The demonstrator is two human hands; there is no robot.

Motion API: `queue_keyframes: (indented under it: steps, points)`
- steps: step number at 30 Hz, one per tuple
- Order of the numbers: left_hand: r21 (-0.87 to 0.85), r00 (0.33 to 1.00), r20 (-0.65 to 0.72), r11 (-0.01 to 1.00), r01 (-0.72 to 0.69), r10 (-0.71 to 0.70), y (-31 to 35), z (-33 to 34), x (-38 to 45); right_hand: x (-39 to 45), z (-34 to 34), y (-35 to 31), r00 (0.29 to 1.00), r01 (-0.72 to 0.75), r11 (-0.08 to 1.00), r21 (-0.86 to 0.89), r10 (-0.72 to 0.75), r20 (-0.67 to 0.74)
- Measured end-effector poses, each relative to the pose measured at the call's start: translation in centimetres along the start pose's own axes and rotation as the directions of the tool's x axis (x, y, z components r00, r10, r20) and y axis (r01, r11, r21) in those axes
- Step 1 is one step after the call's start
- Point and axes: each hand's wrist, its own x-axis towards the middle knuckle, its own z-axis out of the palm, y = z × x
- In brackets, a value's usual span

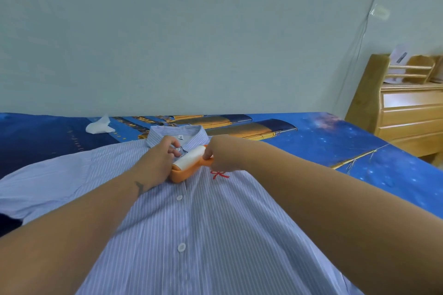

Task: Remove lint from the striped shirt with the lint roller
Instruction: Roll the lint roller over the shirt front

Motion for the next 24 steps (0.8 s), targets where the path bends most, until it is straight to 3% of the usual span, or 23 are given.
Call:
queue_keyframes:
  steps: [3, 4, 6, 7, 9, 12, 16, 24]
  points:
    - [0.165, 0.960, -0.242, 0.981, -0.101, 0.139, 0.5, -0.1, -0.1, -0.3, -0.1, 0.8, 1.000, 0.029, 0.997, 0.071, -0.029, -0.013]
    - [0.141, 0.959, -0.241, 0.983, -0.116, 0.148, 0.8, -0.1, 0.0, -0.6, 0.1, 1.1, 0.999, 0.044, 0.995, 0.090, -0.043, -0.007]
    - [0.072, 0.994, -0.057, 0.993, -0.092, 0.096, 1.2, 0.1, 0.5, -1.2, 0.7, 1.7, 0.998, 0.066, 0.989, 0.132, -0.067, 0.004]
    - [0.061, 0.996, 0.067, 0.996, -0.069, 0.065, 1.3, 0.3, 0.6, -1.7, 0.9, 2.1, 0.998, 0.066, 0.984, 0.164, -0.068, 0.004]
    - [-0.011, 0.982, 0.191, 1.000, -0.007, 0.009, 1.1, 0.6, 0.9, -3.0, 1.0, 3.1, 0.998, 0.050, 0.978, 0.205, -0.055, 0.020]
    - [-0.005, 0.984, 0.178, 1.000, 0.012, -0.011, 0.9, 0.7, 0.9, -5.8, 0.9, 4.8, 0.997, 0.025, 0.979, 0.205, -0.039, 0.065]
    - [0.195, 0.992, 0.122, 0.979, -0.060, 0.037, 1.2, 1.5, 0.3, -9.4, 0.1, 7.1, 0.985, -0.017, 0.986, 0.169, -0.013, 0.172]
    - [0.431, 0.993, 0.100, 0.897, -0.096, 0.058, 2.1, 2.2, -0.3, -14.0, -2.3, 10.2, 0.893, -0.141, 0.986, 0.084, 0.090, 0.441]
